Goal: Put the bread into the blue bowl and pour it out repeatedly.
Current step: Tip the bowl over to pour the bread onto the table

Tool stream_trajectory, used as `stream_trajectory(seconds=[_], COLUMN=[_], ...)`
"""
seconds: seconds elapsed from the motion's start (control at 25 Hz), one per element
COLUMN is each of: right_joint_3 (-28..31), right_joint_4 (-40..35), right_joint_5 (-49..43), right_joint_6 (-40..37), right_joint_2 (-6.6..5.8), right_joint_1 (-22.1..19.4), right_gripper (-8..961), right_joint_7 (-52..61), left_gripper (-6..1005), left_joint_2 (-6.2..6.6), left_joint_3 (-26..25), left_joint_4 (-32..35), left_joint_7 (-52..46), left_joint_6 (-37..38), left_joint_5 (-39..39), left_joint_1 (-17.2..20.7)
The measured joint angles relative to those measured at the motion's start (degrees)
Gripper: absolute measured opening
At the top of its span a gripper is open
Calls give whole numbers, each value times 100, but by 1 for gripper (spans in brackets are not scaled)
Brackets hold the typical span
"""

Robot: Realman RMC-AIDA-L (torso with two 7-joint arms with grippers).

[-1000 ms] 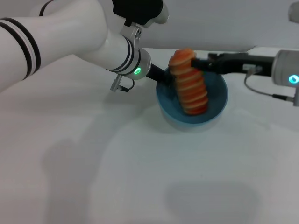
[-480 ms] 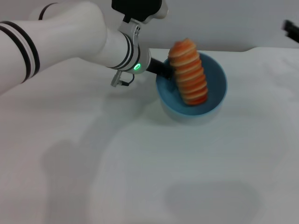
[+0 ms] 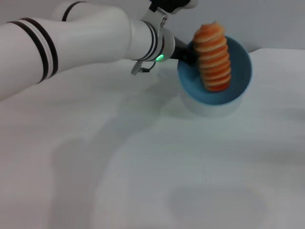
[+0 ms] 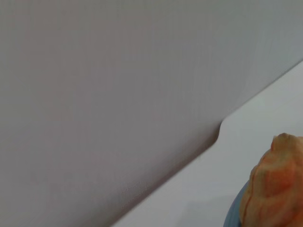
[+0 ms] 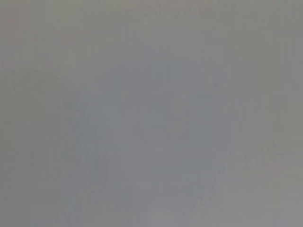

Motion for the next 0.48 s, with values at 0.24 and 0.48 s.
stream_trajectory(seconds=[0.24, 0.48], right_joint_3=[331, 509], right_joint_4=[670, 901], right_joint_5=[29, 47], right_joint_6=[-334, -621], right_joint_2=[6, 11], right_joint_1=[4, 65], right_gripper=[711, 710], right_joint_7=[-297, -443], left_gripper=[-1, 0], left_joint_2=[-6, -5], left_joint_3=[712, 1146], left_joint_4=[-19, -151], left_joint_7=[-16, -20], left_joint_6=[-737, -1462], left_joint_5=[-379, -552], left_joint_1=[-39, 3])
